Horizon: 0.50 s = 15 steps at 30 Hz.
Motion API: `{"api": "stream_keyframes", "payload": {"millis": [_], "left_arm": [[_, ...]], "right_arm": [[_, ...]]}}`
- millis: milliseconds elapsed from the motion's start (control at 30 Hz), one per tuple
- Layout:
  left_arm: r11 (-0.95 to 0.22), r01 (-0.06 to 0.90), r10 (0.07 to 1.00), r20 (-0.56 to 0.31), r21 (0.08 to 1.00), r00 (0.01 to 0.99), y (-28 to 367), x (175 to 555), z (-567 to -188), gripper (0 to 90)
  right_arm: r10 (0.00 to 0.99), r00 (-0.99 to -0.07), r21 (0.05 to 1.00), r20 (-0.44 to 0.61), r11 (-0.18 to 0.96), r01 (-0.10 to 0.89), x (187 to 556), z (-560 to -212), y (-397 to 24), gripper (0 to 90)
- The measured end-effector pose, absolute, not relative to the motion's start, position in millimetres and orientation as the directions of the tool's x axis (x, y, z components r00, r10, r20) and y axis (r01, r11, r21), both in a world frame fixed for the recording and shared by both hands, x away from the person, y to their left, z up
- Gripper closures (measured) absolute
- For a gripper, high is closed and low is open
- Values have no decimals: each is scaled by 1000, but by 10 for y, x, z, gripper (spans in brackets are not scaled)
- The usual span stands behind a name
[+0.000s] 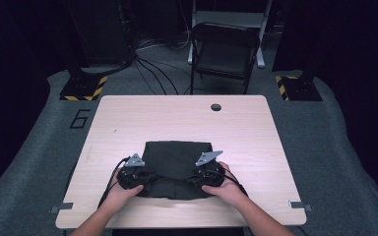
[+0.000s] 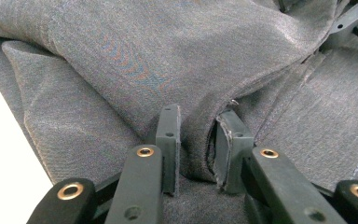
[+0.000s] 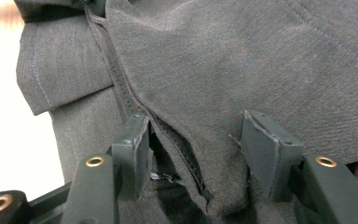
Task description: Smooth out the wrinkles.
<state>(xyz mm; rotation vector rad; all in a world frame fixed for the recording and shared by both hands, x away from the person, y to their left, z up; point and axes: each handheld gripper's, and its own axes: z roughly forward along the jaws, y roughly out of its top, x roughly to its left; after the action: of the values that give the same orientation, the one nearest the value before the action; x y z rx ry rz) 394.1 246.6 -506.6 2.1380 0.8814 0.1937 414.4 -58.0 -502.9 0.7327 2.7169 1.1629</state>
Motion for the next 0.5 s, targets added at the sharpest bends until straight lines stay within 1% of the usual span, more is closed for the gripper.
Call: {"api": "stream_keyframes", "payload": {"millis": [67, 167, 200, 267, 400, 500], "left_arm": [[-429, 523, 655, -146, 736, 742, 2474, 3929, -5070, 710], [-405, 536, 667, -162, 740, 727, 2500, 3909, -5041, 662], [-398, 539, 670, -166, 743, 723, 2505, 3900, -5028, 643], [-391, 532, 681, -153, 751, 716, 2508, 3891, -5023, 623], [-379, 541, 685, -165, 751, 709, 2520, 3871, -4950, 581], [-356, 541, 684, -182, 762, 707, 2517, 3859, -4860, 538]], "right_arm": [[468, -880, 702, 82, 599, 384, 4123, -5020, -574, 431], [480, -875, 707, 69, 595, 382, 4089, -4999, -560, 416], [495, -866, 711, 73, 583, 394, 4070, -4979, -554, 407], [497, -864, 712, 83, 577, 400, 4048, -4928, -566, 401], [507, -853, 729, 127, 535, 426, 4008, -4784, -642, 393], [515, -848, 751, 126, 509, 421, 3992, -4655, -708, 390]]}}
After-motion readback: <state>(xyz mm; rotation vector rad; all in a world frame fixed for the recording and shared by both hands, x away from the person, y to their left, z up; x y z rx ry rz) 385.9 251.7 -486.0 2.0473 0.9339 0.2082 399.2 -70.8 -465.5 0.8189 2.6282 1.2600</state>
